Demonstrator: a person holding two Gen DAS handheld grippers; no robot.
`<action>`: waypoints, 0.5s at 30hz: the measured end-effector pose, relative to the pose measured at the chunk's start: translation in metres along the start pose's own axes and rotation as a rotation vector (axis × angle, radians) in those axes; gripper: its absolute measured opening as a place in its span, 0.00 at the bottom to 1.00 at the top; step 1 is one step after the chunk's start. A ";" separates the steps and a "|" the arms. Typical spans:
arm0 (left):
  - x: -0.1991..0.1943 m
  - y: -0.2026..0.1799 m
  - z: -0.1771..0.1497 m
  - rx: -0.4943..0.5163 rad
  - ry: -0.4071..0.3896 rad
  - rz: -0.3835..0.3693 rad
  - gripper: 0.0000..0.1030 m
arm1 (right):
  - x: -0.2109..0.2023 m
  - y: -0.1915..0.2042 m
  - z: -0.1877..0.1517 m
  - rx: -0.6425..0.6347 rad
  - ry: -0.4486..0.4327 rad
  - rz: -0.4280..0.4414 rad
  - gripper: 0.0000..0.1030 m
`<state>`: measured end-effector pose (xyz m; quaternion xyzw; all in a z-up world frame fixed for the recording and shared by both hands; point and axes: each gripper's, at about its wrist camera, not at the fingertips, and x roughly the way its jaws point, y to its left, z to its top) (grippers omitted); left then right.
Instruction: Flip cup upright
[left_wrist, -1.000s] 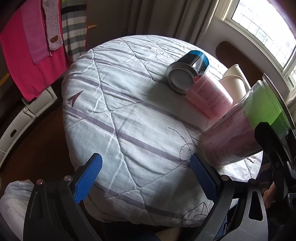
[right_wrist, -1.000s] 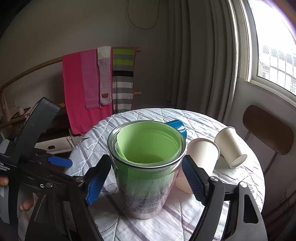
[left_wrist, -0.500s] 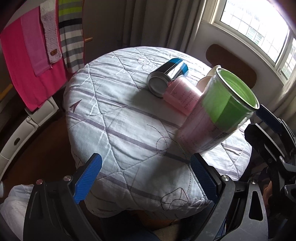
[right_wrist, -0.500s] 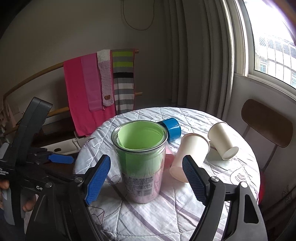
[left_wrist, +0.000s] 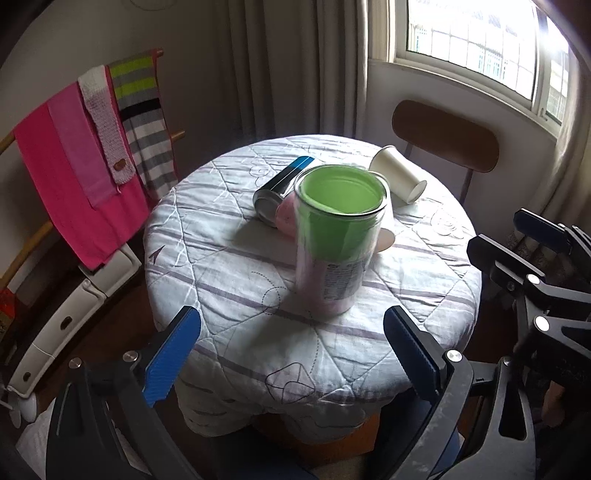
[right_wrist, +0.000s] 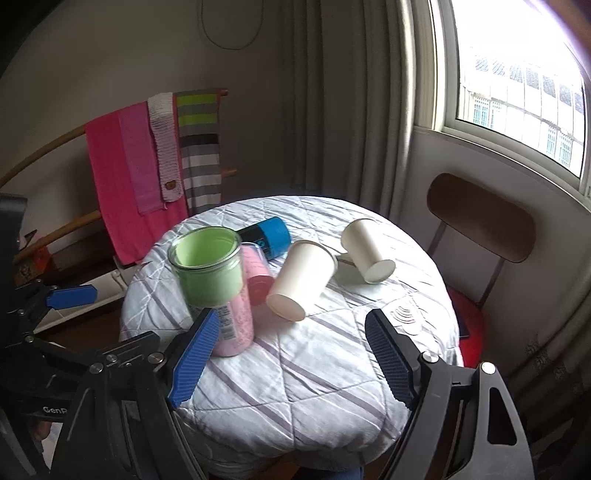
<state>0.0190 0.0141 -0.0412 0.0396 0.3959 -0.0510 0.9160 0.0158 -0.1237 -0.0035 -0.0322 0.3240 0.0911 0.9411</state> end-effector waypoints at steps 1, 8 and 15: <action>-0.003 -0.004 0.000 0.000 -0.015 -0.010 0.98 | -0.003 -0.003 0.000 0.000 -0.007 -0.024 0.80; -0.026 -0.024 0.001 0.018 -0.102 -0.027 0.99 | -0.035 -0.017 -0.002 0.005 -0.062 -0.115 0.80; -0.052 -0.018 0.002 -0.032 -0.160 -0.025 1.00 | -0.058 -0.019 0.000 0.008 -0.119 -0.155 0.80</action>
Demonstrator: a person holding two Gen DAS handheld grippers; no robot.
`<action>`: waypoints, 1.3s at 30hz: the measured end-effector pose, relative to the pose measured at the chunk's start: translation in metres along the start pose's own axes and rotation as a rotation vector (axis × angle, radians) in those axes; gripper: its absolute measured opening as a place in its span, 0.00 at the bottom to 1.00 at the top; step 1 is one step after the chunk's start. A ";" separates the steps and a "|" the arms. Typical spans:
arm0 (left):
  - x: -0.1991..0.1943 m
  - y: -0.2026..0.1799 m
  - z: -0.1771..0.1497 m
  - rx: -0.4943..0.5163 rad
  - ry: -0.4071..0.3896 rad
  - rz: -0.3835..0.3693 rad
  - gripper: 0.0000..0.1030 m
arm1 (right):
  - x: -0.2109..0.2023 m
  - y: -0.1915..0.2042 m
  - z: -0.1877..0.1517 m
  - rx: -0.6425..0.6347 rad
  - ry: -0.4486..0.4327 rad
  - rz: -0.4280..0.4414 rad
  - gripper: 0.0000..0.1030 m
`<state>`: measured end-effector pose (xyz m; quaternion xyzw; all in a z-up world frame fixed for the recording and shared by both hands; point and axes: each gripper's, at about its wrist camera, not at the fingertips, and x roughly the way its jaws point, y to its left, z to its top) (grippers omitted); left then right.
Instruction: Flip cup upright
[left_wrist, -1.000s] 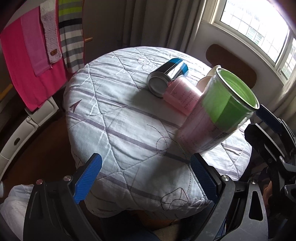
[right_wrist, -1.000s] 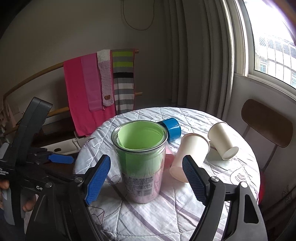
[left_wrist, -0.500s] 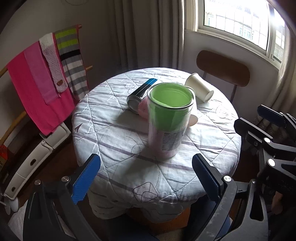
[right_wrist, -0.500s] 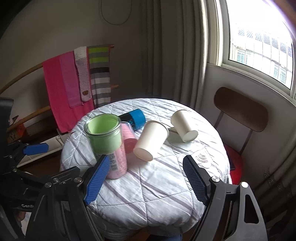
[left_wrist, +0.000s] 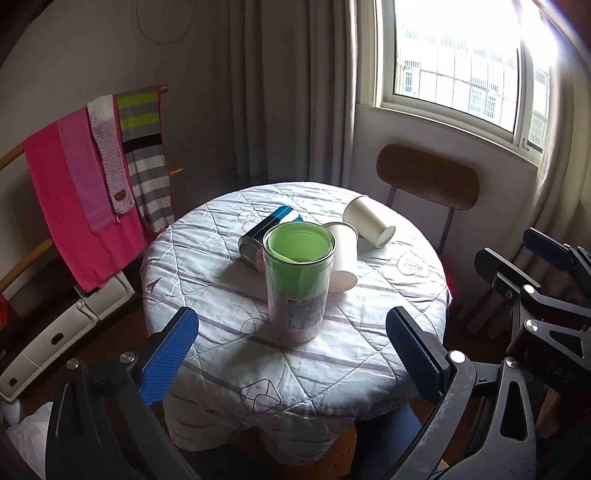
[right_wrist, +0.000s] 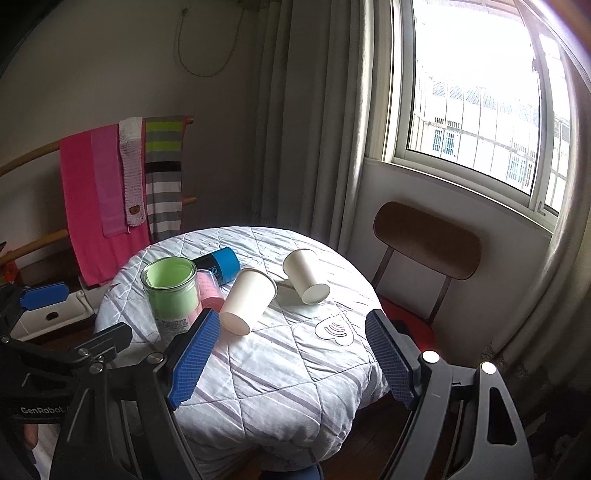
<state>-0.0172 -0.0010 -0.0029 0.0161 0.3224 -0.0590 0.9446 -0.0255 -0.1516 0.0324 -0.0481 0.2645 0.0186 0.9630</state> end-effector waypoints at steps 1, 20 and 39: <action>-0.003 0.001 0.001 -0.007 -0.002 -0.004 1.00 | -0.002 0.000 0.001 -0.001 -0.002 -0.003 0.80; -0.029 -0.019 0.013 -0.045 -0.084 0.031 1.00 | -0.015 -0.016 0.003 0.004 -0.042 0.014 0.81; -0.019 -0.046 0.013 -0.061 -0.150 0.186 1.00 | 0.001 -0.037 -0.003 0.047 -0.125 0.073 0.82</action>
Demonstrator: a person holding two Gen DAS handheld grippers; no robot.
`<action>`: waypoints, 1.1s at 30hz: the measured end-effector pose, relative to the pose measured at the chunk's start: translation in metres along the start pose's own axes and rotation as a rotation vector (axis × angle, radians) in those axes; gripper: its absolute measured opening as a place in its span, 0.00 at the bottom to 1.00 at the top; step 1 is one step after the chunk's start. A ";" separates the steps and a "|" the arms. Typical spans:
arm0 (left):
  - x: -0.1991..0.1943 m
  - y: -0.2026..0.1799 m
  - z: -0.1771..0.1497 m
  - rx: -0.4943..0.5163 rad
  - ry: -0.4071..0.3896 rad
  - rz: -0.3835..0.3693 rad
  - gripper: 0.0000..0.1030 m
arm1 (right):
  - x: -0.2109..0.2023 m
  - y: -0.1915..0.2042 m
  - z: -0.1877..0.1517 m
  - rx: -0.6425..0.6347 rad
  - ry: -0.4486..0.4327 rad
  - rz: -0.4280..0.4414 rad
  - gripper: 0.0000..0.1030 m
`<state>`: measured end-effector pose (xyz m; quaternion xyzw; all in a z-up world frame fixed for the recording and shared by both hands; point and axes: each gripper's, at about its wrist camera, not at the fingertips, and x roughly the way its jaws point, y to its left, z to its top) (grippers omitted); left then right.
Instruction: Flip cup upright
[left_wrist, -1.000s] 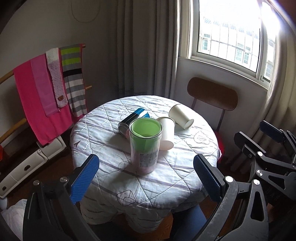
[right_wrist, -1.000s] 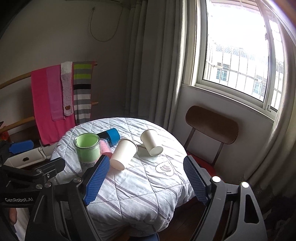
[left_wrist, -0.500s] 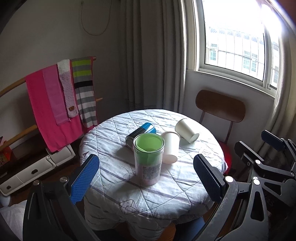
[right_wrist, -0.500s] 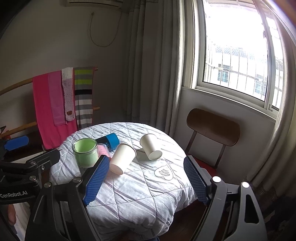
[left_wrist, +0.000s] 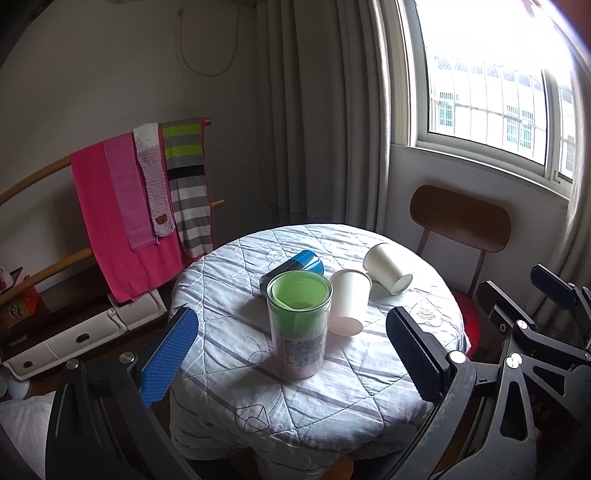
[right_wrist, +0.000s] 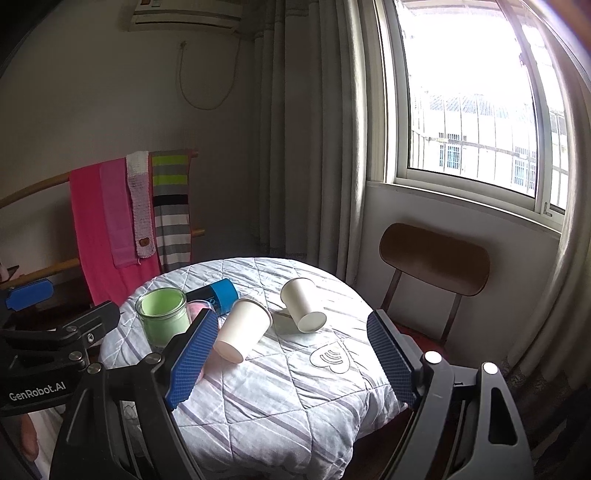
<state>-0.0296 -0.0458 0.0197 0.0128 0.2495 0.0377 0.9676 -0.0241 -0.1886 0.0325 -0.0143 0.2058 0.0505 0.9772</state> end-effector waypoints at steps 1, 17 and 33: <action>0.000 -0.001 0.000 0.001 -0.001 0.000 1.00 | 0.001 -0.002 0.000 0.004 0.002 0.001 0.82; 0.006 -0.016 0.004 0.023 0.004 0.027 1.00 | 0.011 -0.014 0.001 0.024 0.020 0.018 0.82; 0.009 -0.012 0.002 0.015 -0.011 0.036 1.00 | 0.015 -0.011 0.001 0.023 0.016 0.028 0.82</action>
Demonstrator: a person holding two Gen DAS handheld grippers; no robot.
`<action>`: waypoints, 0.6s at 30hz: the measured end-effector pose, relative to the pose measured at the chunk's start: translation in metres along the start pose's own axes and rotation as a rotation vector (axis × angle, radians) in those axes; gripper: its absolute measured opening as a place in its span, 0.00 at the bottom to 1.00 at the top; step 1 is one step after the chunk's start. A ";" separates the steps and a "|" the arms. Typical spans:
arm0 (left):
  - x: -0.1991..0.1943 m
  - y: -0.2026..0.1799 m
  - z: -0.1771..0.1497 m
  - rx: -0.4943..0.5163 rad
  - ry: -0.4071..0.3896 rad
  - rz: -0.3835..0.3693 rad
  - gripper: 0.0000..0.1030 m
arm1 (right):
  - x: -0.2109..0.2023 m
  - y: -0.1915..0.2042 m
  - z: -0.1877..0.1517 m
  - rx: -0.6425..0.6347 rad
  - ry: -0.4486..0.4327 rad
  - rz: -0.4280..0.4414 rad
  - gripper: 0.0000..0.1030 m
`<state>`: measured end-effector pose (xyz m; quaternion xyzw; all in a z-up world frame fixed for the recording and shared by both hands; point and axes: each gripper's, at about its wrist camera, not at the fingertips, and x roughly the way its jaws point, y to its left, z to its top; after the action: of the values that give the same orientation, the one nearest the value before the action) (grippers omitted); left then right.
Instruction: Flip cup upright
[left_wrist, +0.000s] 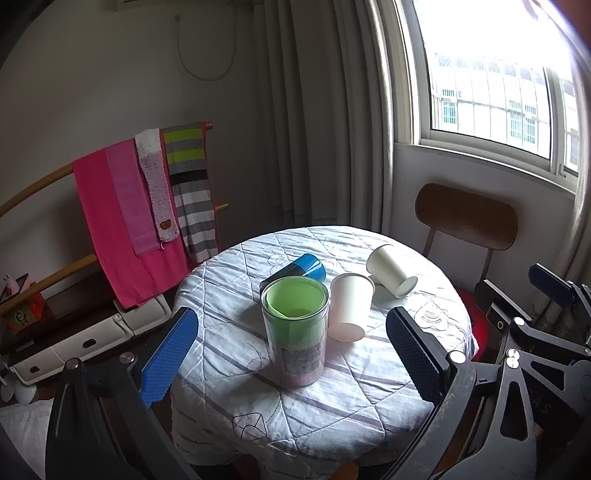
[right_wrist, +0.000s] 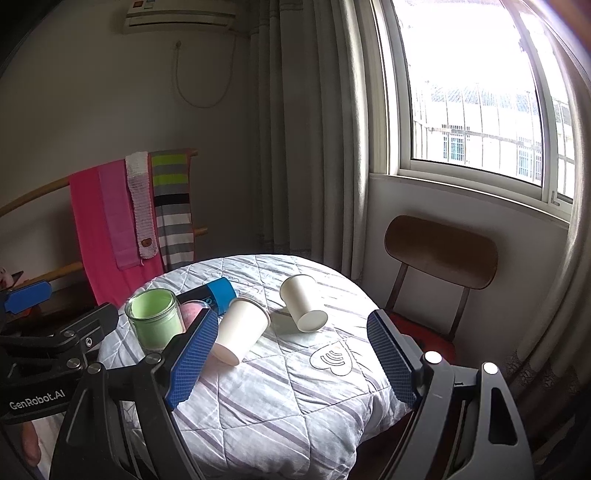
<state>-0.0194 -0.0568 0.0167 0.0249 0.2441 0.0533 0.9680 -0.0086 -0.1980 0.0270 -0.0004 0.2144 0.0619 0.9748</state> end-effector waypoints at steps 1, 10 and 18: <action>-0.001 0.001 0.000 -0.004 -0.011 0.004 1.00 | 0.000 0.001 0.000 -0.002 -0.004 -0.001 0.82; -0.014 0.003 -0.006 0.000 -0.138 0.054 1.00 | -0.006 0.005 -0.004 -0.030 -0.097 -0.002 0.82; -0.009 0.009 -0.007 -0.023 -0.118 0.025 1.00 | -0.003 0.008 -0.003 -0.042 -0.147 -0.014 0.82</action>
<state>-0.0317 -0.0485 0.0152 0.0199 0.1858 0.0666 0.9801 -0.0138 -0.1903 0.0255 -0.0178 0.1406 0.0593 0.9881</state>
